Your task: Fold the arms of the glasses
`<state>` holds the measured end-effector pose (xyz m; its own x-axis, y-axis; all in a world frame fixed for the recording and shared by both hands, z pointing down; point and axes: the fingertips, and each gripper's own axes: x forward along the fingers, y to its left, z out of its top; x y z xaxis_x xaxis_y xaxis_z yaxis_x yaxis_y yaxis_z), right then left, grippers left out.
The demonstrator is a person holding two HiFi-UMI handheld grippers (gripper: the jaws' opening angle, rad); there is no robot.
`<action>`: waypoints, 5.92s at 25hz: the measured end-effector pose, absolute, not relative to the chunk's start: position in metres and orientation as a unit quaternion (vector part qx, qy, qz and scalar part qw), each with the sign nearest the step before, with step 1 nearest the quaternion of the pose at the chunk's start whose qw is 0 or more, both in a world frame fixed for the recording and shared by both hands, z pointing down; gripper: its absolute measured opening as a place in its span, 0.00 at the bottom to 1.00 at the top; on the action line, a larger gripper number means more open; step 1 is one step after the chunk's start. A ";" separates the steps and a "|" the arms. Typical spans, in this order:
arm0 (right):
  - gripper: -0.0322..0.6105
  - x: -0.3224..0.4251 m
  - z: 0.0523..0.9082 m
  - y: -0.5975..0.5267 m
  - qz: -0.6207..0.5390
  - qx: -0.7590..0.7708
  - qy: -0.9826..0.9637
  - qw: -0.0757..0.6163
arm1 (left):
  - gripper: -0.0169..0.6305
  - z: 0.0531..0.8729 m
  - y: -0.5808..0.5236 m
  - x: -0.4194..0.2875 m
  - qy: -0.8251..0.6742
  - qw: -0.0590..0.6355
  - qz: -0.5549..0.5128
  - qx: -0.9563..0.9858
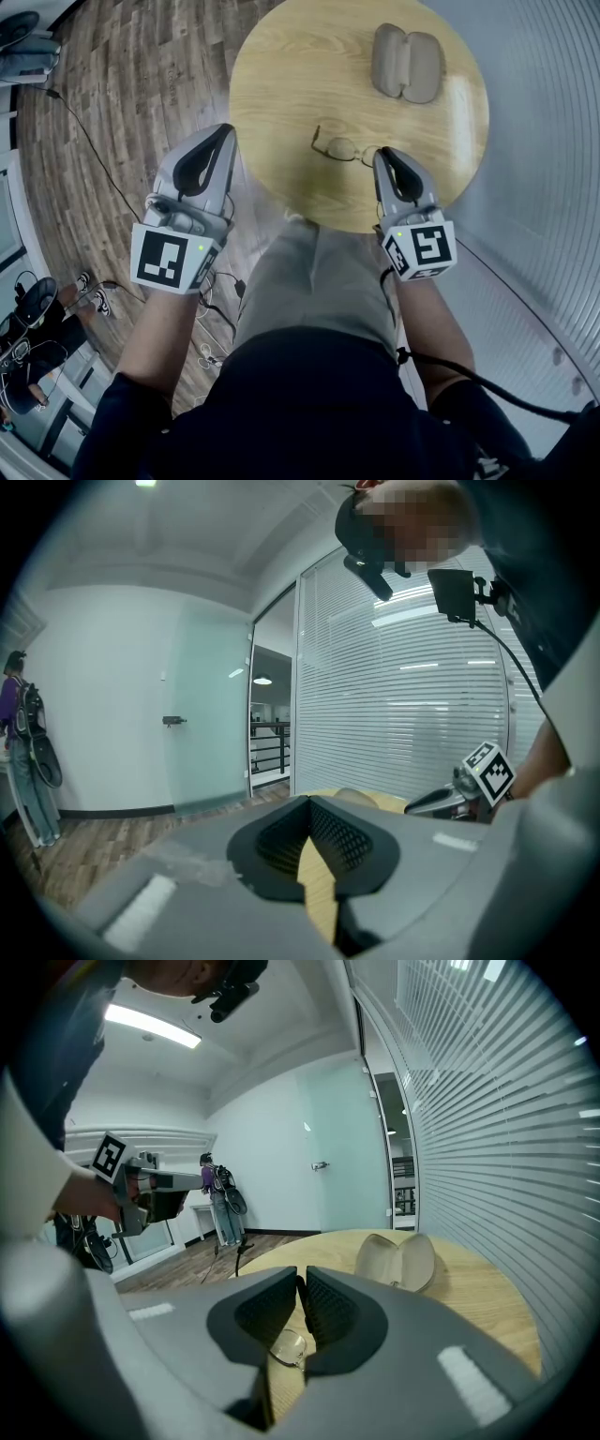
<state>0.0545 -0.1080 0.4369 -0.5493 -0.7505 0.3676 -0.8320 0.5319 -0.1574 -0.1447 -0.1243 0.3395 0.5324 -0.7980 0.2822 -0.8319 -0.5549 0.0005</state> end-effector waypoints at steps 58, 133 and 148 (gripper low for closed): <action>0.11 -0.015 0.479 -0.119 0.168 0.382 -0.893 0.169 | 0.03 0.369 -0.109 -0.181 -0.490 0.120 0.133 0.853; 0.23 -0.046 0.415 -0.141 0.135 0.329 -0.924 0.141 | 0.03 0.294 -0.122 -0.192 -0.543 0.054 0.093 0.833; 0.22 -0.063 0.415 -0.150 0.138 0.320 -0.924 0.159 | 0.03 0.293 -0.122 -0.208 -0.555 0.067 0.100 0.823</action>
<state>-0.0632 -0.1496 0.4150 -0.7448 -0.5476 0.3813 -0.6350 0.7572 -0.1530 -0.2081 -0.1224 0.2931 0.3647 -0.9000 0.2386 -0.9267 -0.3758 -0.0011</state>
